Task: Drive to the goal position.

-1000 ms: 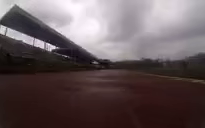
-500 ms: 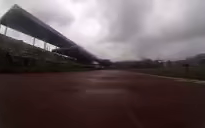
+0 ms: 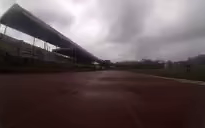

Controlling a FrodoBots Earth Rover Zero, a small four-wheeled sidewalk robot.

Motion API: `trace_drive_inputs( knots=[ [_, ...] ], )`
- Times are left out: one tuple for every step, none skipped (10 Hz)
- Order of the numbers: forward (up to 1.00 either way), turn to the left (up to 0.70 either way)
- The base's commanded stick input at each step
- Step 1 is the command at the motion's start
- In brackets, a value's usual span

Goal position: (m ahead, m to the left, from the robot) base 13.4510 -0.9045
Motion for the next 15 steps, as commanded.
trace_drive_inputs(
  knots=[
    [0.50, 0.00],
    [0.50, 0.00],
    [0.50, 0.00],
    [0.50, 0.00],
    [0.50, 0.00],
    [0.50, 0.00],
    [0.50, 0.00],
    [0.50, 0.00],
    [0.50, 0.00],
    [0.50, 0.00],
    [0.50, 0.00],
    [0.50, 0.00],
    [0.50, 0.00],
    [0.50, 0.00],
    [0.50, 0.00]
  ],
)
